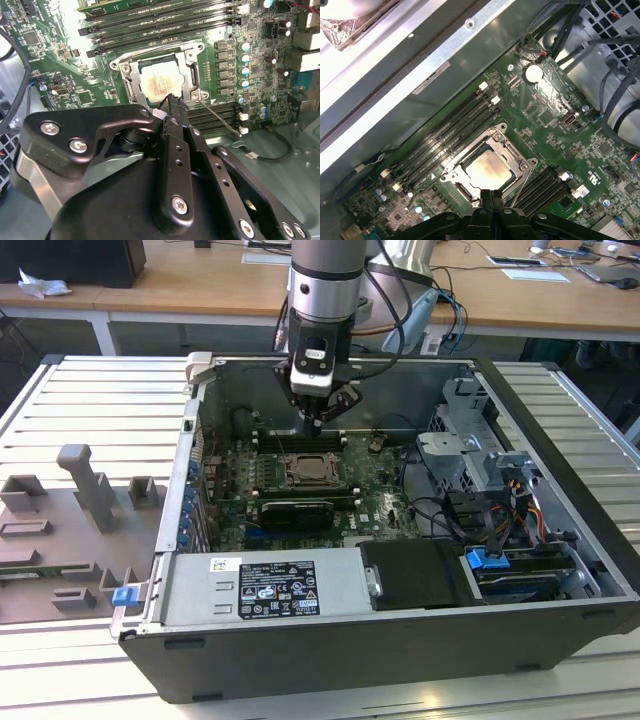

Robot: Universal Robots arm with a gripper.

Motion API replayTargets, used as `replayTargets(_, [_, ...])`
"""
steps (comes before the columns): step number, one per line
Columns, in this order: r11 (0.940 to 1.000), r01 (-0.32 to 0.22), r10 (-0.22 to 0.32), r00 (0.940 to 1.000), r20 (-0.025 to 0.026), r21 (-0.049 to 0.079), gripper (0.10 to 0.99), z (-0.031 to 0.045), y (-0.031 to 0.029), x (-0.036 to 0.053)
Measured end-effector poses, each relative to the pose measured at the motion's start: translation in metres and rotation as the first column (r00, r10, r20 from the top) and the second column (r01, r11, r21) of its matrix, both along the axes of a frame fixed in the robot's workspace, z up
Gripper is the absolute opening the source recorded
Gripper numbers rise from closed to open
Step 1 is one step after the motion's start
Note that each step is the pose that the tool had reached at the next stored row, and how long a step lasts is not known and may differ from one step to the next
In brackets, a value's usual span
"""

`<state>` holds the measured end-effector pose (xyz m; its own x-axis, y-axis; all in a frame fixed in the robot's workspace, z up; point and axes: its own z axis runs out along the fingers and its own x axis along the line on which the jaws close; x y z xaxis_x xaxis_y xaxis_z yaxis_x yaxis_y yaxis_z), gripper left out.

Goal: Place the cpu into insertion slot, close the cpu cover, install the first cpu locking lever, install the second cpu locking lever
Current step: 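Install the first cpu locking lever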

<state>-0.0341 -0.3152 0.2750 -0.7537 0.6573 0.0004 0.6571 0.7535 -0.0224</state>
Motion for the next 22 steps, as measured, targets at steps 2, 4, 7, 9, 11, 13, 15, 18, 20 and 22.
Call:
replayTargets(2, [1.0000,-0.010,0.010,1.0000,0.0000,0.000,0.106,0.0000,0.0000,0.0000])
replayTargets(4, [0.9998,-0.019,0.019,0.9998,-0.0001,0.000,0.106,0.0000,0.0000,0.0000])
replayTargets(7, [0.9993,-0.036,0.036,0.9993,0.0000,0.000,0.106,0.0000,0.0000,0.0000])
replayTargets(9, [0.9984,-0.056,0.056,0.9984,0.0000,0.000,0.106,0.0000,0.0000,0.0000])
replayTargets(11, [0.9971,-0.077,0.077,0.9971,-0.0001,0.000,0.106,0.0000,0.0000,0.0000])
replayTargets(13, [0.9956,-0.093,0.093,0.9956,0.0000,0.000,0.106,0.0000,0.0000,0.0000])
replayTargets(15, [0.9936,-0.113,0.113,0.9936,0.0000,0.000,0.106,0.0000,0.0000,0.0000])
replayTargets(18, [0.9799,-0.200,0.200,0.9799,0.0001,0.000,0.106,-0.0001,0.0000,0.0000])
replayTargets(20, [0.9645,-0.264,0.264,0.9645,0.0001,0.000,0.106,-0.0002,0.0000,0.0000])
replayTargets(22, [0.9528,-0.304,0.304,0.9528,0.0002,0.000,0.106,-0.0003,0.0000,0.0000])
